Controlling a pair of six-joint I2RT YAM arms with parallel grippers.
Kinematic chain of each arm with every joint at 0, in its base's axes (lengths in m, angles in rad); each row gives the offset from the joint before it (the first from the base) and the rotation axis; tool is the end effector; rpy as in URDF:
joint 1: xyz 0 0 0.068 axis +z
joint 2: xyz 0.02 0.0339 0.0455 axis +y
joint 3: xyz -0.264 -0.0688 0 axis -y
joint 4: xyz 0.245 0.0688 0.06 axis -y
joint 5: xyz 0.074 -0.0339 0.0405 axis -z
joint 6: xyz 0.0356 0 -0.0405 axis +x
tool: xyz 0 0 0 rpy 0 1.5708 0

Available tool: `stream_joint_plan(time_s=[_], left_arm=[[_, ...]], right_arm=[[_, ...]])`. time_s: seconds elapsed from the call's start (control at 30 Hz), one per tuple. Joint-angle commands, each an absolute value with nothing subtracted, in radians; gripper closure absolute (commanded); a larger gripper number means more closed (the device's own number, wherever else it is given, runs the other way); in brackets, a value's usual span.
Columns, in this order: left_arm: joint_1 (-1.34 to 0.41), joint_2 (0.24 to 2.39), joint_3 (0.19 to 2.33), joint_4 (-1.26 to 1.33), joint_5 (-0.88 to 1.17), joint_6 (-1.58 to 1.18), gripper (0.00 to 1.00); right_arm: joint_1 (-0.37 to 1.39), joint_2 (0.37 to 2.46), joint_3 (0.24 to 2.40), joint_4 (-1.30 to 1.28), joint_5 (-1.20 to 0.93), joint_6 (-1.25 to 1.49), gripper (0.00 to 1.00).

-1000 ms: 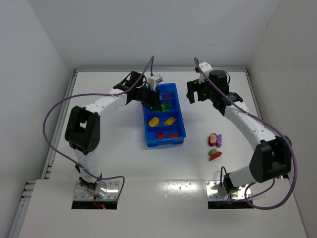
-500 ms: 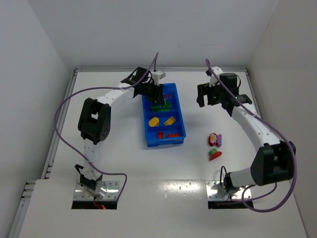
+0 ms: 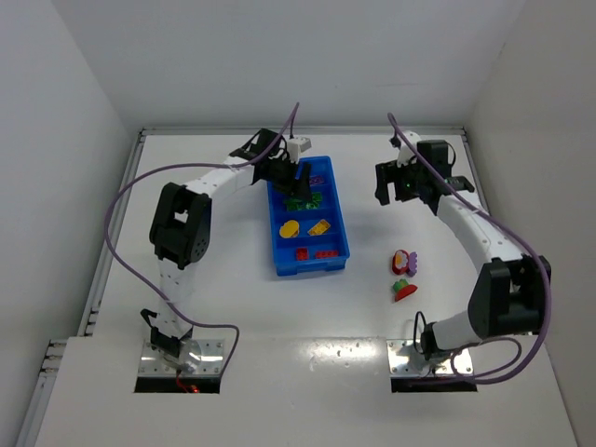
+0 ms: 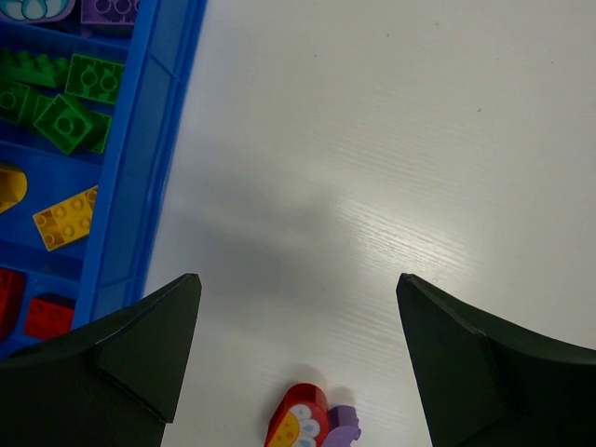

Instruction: Sort the legos into containers by color

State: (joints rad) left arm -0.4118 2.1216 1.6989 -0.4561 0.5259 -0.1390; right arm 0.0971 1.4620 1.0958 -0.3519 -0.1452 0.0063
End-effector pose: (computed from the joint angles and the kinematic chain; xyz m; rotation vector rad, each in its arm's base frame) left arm 0.4264 -0.2057 0.2120 0.5745 2.4194 -0.8838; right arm 0.3218 0.0365 0.2724 -0.1794 2.2824 0.2199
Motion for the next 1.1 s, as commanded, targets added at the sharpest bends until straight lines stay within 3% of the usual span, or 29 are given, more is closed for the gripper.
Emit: stream_joint_plan(time_s=[0.0,0.2,0.3,0.5,0.67,1.07], left_arm=[[-0.416,2.103,1.723,-0.451,0.534,-0.132,0.29],[-0.416,1.955,1.694,-0.358,0.590,-0.146,0.36],[-0.404,1.867,1.707,-0.321,0.591,-0.199,0.36],[-0.313,1.753,1.692,-0.354,0.591,-0.232,0.34],[-0.217,1.695,1.635,-0.439,0.578,-0.170,0.33],[-0.202,1.603,1.494,-0.448,0.595,-0.138,0.30]], right_arm=[[0.081,1.466,1.078,-0.345,-0.178,-0.018,0.13],[0.061,1.443,1.037,-0.360,-0.250,-0.069,0.17],[0.043,1.393,1.006,-0.425,-0.331,-0.176,0.24],[0.023,1.322,0.966,-0.675,-0.434,-0.608,0.32],[0.002,1.263,0.905,-0.762,-0.367,-0.833,0.30],[-0.077,1.206,0.899,-0.787,-0.224,-0.830,0.28]])
